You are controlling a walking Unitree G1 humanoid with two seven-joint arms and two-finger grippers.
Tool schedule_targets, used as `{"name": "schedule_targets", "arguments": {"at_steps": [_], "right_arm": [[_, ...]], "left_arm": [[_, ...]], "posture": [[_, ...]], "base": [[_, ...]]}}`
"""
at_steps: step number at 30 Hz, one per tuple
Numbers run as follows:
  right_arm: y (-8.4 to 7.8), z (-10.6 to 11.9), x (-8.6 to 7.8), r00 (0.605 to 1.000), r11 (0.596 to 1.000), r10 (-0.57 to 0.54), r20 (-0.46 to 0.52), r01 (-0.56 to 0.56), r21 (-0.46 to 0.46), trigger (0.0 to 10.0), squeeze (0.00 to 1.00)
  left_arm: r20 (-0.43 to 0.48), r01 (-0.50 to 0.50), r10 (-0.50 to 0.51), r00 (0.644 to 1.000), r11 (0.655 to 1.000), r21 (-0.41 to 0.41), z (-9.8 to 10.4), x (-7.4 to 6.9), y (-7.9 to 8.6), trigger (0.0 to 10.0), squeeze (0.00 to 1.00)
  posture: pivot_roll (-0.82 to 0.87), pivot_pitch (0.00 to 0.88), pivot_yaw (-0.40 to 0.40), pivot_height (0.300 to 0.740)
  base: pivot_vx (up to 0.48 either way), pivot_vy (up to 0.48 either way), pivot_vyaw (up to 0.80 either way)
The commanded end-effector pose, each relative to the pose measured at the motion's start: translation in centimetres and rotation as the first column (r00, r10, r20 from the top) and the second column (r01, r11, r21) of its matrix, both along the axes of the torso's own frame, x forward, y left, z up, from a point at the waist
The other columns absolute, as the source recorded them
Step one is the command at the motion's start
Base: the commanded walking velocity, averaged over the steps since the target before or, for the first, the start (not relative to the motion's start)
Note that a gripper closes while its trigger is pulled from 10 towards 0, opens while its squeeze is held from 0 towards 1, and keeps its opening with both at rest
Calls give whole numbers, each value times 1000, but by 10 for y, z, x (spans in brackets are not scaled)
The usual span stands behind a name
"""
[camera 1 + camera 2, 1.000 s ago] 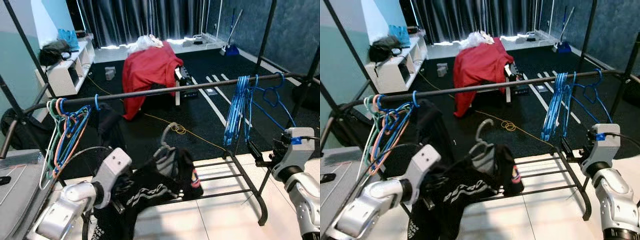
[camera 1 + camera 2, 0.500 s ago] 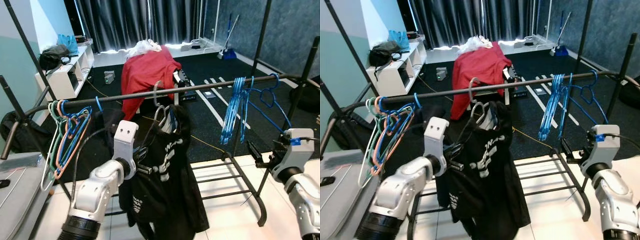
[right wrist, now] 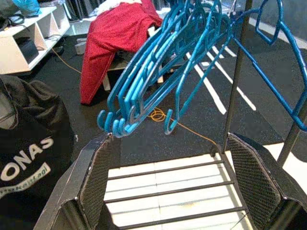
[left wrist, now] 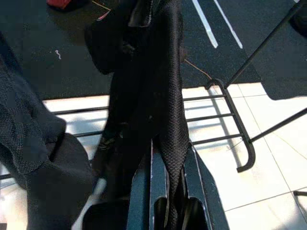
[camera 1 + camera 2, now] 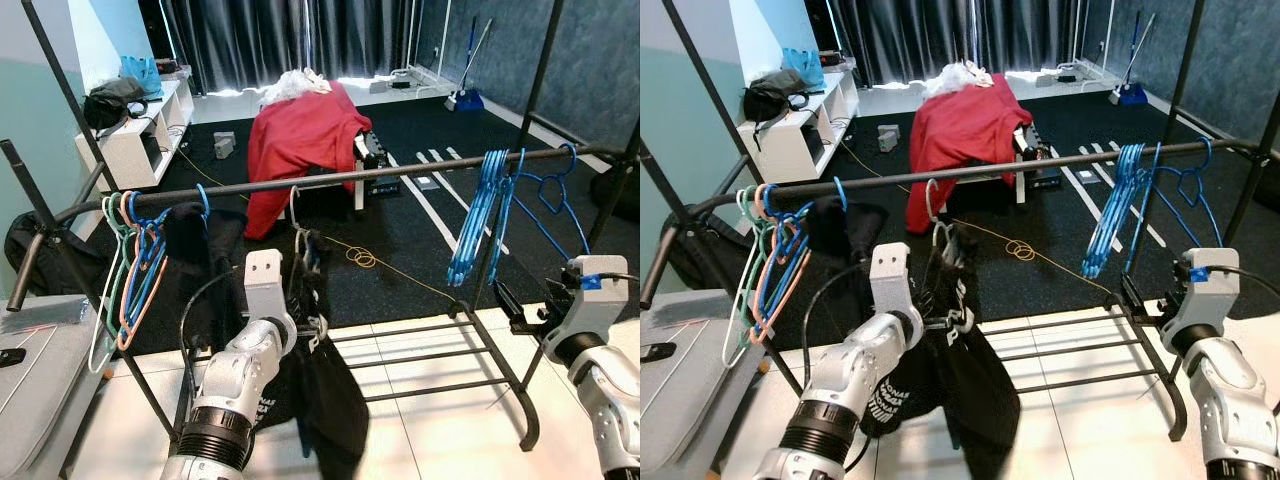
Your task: Hang hanger
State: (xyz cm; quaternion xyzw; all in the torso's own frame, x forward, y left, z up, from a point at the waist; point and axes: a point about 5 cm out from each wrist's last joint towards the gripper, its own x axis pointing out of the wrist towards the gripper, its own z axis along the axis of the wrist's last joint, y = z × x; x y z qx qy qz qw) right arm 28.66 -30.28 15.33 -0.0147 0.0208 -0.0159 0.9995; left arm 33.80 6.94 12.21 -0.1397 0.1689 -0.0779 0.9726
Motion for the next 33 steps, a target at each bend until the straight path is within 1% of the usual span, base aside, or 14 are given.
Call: {"name": "schedule_targets", "arguments": {"at_steps": [1,6,9,11,13,17,18,20,22,26,27,29,30,33], "right_arm": [[1,-2,-2,1000,1000,-1,-6,1,19,10000,0],[1,-2,-2,1000,1000,-3,-5,3,24,10000,0],[1,-2,-2,1000,1000,-4,-4,4,31,10000,0],[2,-2,-2,1000,999,-4,-4,4,32,10000,0],[2,-2,-2,1000,999,-4,-5,4,34,10000,0],[3,-2,-2,1000,999,-3,-4,4,39,10000,0],[3,-2,-2,1000,999,-3,-4,4,39,10000,0],[3,-2,-3,1000,999,-5,-4,5,43,10000,0],[3,-2,-3,1000,999,-7,-3,7,44,10000,0],[3,-2,-4,1000,999,-9,-3,9,46,10000,0],[2,-2,-4,1000,999,-11,-2,11,47,10000,0],[2,-2,-4,1000,999,-11,-2,11,47,10000,0],[2,-2,-4,1000,999,-13,-2,13,48,10000,0],[2,-2,-4,1000,999,-13,-2,13,48,10000,0]], "left_arm": [[153,2,4,988,999,-40,33,9,-7,10000,0],[220,96,-79,972,993,-69,41,4,-19,10000,0],[328,192,-182,927,981,4,50,-4,-30,10000,0],[329,193,-188,925,981,19,49,-4,-31,10000,0],[319,177,-176,931,984,28,47,-2,-30,10000,0],[250,66,-67,966,998,14,41,8,-22,10000,0],[250,66,-67,966,998,14,41,8,-22,10000,0],[187,-13,10,982,1000,12,35,15,-16,10000,0],[156,-45,43,987,999,9,31,17,-14,10000,0],[136,-68,68,988,998,-5,29,18,-13,10000,0],[119,-79,84,989,996,-44,27,19,-13,10000,0],[119,-79,84,989,996,-44,27,19,-13,10000,0],[102,-91,98,990,993,-73,25,20,-14,10000,0],[102,-91,98,990,993,-73,25,20,-14,10000,0]], "posture": [[-180,0,74,740],[-184,0,76,740],[-181,0,76,740],[-178,0,76,740],[-179,0,77,740],[-187,0,81,740],[-187,0,81,740],[-189,0,83,740],[-191,0,85,740],[-195,0,88,740],[-196,0,89,740],[-196,0,89,740],[-199,0,91,740],[-199,0,91,740]], "base": [[0,0,0],[0,0,0],[0,0,0],[0,0,0],[0,0,0],[0,0,0],[0,0,0],[0,0,0],[0,0,0],[0,0,0],[0,0,0],[0,0,0],[0,0,0],[0,0,0]]}}
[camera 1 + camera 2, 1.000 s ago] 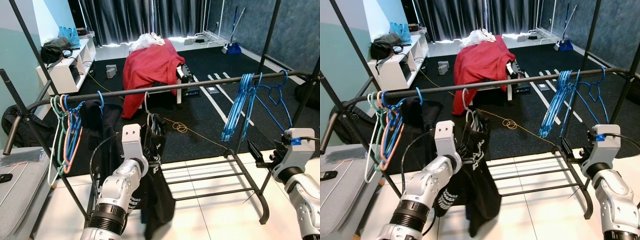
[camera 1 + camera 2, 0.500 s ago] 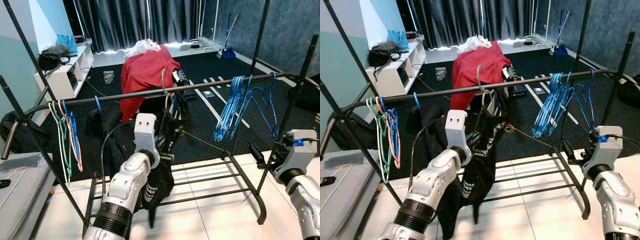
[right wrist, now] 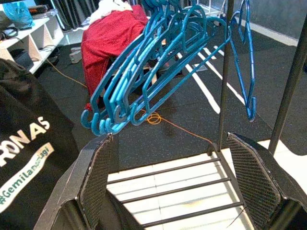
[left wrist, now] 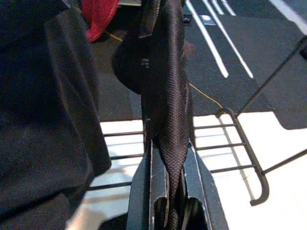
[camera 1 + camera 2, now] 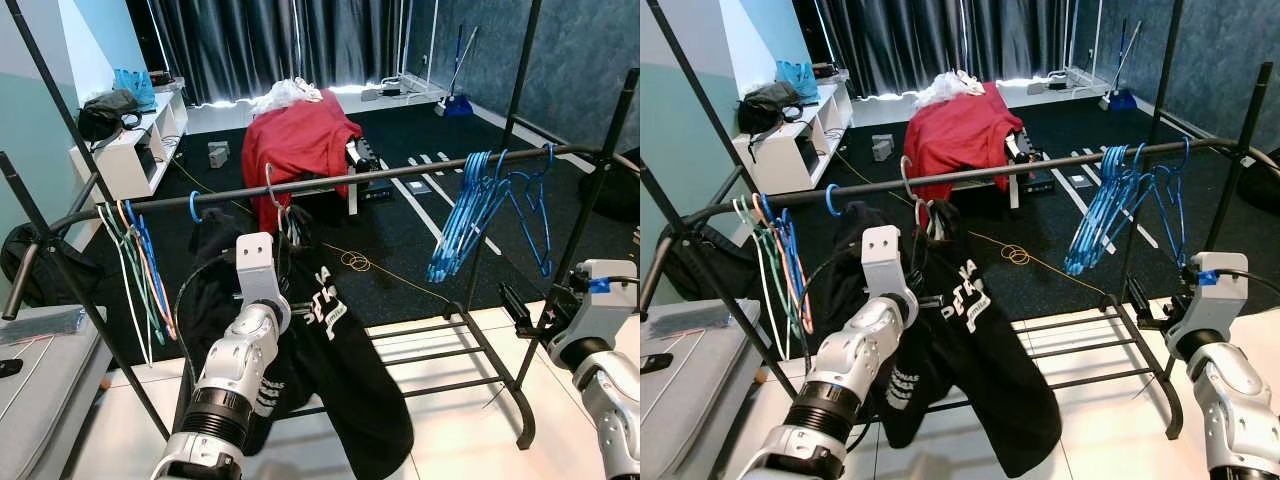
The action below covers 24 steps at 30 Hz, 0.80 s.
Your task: Hang hanger
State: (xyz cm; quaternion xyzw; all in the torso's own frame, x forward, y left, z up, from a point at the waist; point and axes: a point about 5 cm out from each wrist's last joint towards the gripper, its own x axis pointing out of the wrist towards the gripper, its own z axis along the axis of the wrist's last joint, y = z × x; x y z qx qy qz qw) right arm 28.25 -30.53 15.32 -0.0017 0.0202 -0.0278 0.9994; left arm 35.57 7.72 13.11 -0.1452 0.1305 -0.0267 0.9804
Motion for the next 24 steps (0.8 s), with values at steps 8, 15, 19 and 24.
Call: {"name": "schedule_targets", "arguments": {"at_steps": [8,15,19,24], "right_arm": [[5,-2,0,1000,1000,8,-5,-8,24,10000,0],[5,-2,0,1000,1000,8,-7,-8,22,10000,0],[5,-2,0,1000,1000,7,-7,-7,22,10000,0],[5,-2,0,1000,1000,5,-6,-5,24,10000,0]], "left_arm": [[-34,32,-35,999,995,-89,1,0,-31,10000,0],[-123,54,-61,990,997,-61,-19,-5,-38,10000,0],[-128,54,-61,990,997,-58,-20,-5,-39,10000,0],[-73,112,-116,991,992,-61,-17,-5,-40,10000,1000]], "posture": [[-202,0,89,740],[-202,0,89,740],[-202,0,90,740],[-201,0,91,740]], "base": [[0,0,0],[0,0,0],[0,0,0],[0,0,0]]}}
